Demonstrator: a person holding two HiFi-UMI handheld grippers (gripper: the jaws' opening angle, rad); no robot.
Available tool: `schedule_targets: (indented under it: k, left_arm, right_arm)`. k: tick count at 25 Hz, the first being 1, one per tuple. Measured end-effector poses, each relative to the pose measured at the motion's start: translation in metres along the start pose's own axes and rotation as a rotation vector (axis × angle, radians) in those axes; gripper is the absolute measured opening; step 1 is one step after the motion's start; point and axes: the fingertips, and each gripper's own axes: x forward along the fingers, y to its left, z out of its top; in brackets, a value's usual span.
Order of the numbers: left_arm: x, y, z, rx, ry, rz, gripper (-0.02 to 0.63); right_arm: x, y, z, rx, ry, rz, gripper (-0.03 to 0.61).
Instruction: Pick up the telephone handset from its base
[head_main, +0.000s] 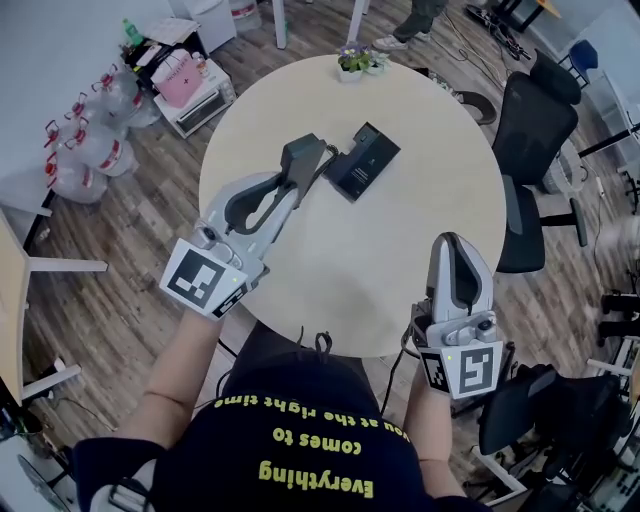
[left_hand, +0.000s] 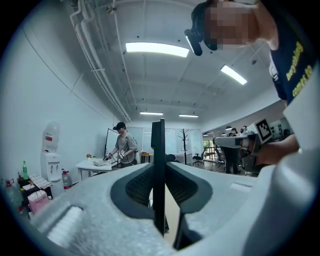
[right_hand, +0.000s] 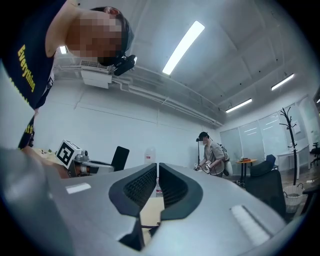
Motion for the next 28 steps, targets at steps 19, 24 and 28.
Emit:
schedule_targets:
  k: [19,24,28]
  left_arm:
    - [-0.015,0.003,-0.012,-0.031,0.003,0.019,0.072]
    - [-0.016,0.004,-0.014,-0.033,0.008,0.017,0.072]
    - [-0.014,0.003,-0.015,-0.037,0.012,0.012,0.072]
  right_arm:
    - [0.003,0.001,-0.014,-0.014,0.038,-0.045,0.012]
    - [0.001,0.002,-0.013,-0.015,0.039,-0.048,0.012]
    - [0.0,0.002,-0.014,-0.015,0.041,-0.052,0.012]
